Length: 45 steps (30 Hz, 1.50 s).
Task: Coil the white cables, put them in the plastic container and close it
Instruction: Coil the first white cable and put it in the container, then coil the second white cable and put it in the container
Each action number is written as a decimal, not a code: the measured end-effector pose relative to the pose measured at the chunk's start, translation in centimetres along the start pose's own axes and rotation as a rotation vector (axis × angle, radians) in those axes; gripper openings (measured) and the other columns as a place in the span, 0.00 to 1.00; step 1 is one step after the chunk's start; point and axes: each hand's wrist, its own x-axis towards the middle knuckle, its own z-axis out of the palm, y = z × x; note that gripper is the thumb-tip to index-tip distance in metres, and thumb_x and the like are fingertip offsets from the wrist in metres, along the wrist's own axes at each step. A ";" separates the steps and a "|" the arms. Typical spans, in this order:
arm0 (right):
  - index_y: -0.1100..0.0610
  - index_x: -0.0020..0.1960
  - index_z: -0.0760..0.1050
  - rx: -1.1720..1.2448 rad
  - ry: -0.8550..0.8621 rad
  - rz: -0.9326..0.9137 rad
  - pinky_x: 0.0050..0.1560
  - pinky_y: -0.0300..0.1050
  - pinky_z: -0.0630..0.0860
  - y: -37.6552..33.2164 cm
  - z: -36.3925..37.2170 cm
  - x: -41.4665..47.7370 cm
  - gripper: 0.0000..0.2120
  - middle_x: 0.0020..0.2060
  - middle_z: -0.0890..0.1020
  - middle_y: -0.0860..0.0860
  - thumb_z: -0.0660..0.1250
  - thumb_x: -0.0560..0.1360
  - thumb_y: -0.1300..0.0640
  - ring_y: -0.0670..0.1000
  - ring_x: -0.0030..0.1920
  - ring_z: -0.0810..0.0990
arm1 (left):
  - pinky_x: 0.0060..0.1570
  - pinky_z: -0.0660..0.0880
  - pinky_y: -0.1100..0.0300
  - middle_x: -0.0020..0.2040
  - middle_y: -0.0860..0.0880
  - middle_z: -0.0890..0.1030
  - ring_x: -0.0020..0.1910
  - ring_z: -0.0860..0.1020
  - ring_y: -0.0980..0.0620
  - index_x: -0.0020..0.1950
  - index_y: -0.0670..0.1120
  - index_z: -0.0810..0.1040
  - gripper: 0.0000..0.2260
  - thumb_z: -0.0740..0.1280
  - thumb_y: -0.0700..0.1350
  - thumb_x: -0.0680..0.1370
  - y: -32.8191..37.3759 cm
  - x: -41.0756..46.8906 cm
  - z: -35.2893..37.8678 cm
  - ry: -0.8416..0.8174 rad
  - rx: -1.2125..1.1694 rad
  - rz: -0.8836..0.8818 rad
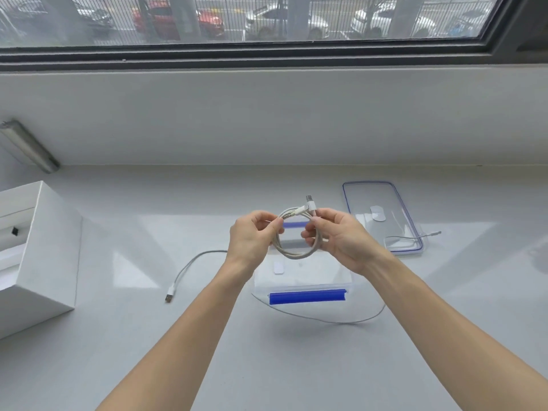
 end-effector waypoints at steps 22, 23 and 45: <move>0.68 0.45 0.79 -0.735 0.154 0.433 0.42 0.50 0.83 9.1 -0.7 8.4 0.07 0.38 0.80 0.60 0.67 0.74 0.63 0.57 0.35 0.81 | 0.41 0.70 0.55 0.53 0.39 0.77 0.52 0.77 0.39 0.52 0.37 0.75 0.10 0.58 0.31 0.74 -5.7 5.7 3.5 -0.396 1.293 -0.088; 0.68 0.45 0.79 -0.760 0.138 0.442 0.43 0.51 0.83 9.4 -0.5 8.6 0.07 0.37 0.80 0.60 0.67 0.73 0.63 0.57 0.35 0.80 | 0.42 0.70 0.55 0.54 0.39 0.77 0.53 0.77 0.39 0.53 0.37 0.75 0.11 0.58 0.31 0.74 -5.9 5.7 3.5 -0.416 1.310 -0.094; 0.60 0.40 0.75 -1.335 -0.016 0.282 0.33 0.44 0.69 7.7 1.0 7.8 0.09 0.37 0.78 0.55 0.61 0.74 0.56 0.55 0.36 0.75 | 0.40 0.71 0.56 0.50 0.43 0.80 0.49 0.78 0.42 0.50 0.41 0.77 0.10 0.59 0.44 0.77 -4.6 5.1 2.4 -0.413 1.187 -0.070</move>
